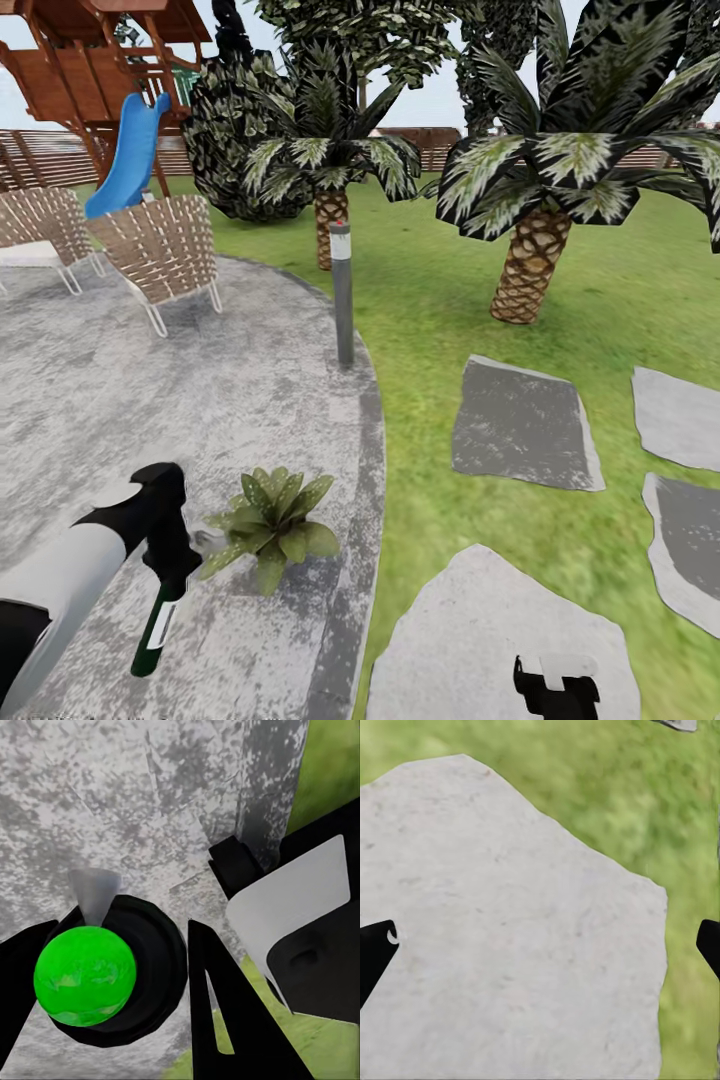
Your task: Pick up the pesticide atomizer in the garden and spray insectifuge to fully cover both potted plants in the garden.
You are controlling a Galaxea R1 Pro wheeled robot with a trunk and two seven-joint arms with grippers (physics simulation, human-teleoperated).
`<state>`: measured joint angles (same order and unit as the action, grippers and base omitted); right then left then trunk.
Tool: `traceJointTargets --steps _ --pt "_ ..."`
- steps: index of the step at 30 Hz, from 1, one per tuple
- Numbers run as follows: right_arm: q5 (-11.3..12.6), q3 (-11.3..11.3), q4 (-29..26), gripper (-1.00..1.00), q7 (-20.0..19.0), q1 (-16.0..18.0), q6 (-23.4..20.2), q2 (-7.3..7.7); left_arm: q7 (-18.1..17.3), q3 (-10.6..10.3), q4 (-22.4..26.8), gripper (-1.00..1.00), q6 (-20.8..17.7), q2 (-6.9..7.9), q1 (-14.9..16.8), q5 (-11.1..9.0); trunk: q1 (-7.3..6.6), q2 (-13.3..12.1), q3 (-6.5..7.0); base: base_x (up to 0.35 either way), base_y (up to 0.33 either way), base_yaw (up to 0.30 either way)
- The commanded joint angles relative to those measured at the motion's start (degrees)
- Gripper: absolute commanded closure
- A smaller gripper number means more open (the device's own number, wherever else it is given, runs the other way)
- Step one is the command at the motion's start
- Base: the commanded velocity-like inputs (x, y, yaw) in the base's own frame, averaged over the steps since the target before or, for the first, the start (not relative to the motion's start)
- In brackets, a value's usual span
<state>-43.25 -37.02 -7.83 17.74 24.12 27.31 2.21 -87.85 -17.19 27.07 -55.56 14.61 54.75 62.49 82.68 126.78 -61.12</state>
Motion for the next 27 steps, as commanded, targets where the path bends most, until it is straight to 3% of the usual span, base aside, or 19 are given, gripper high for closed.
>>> traceJointTargets --steps 1,6,12,22,27 --pt "-0.6 -0.4 0.1 -1.00 0.3 0.1 0.2 -0.04 -0.6 -0.2 0.1 1.00 -0.6 0.03 0.0 0.4 -0.01 0.0 -0.05 0.000 0.000 0.208" --pt "-0.6 -0.4 0.1 -1.00 0.3 0.1 0.2 -0.12 -0.6 0.0 0.8 1.00 -0.6 -0.06 -0.2 0.4 -0.01 0.0 -0.05 0.015 -0.001 0.264" --pt "-0.6 -0.4 0.1 -1.00 0.3 0.1 0.2 -0.11 -0.6 0.1 1.0 1.00 -0.6 -0.26 -0.2 0.3 -0.01 0.0 -0.05 0.233 -0.119 0.166" --pt "-0.6 -0.4 0.1 -1.00 0.3 0.1 0.2 -0.10 -0.6 0.1 1.0 1.00 -0.6 -0.50 -0.2 0.3 -0.01 0.0 -0.05 0.141 -0.239 0.010" --pt "-0.6 -0.3 0.1 -1.00 0.3 0.1 0.2 -0.16 -0.6 0.1 1.0 1.00 -0.6 -0.38 -0.2 0.3 -0.01 0.0 -0.05 0.078 -0.265 0.231"
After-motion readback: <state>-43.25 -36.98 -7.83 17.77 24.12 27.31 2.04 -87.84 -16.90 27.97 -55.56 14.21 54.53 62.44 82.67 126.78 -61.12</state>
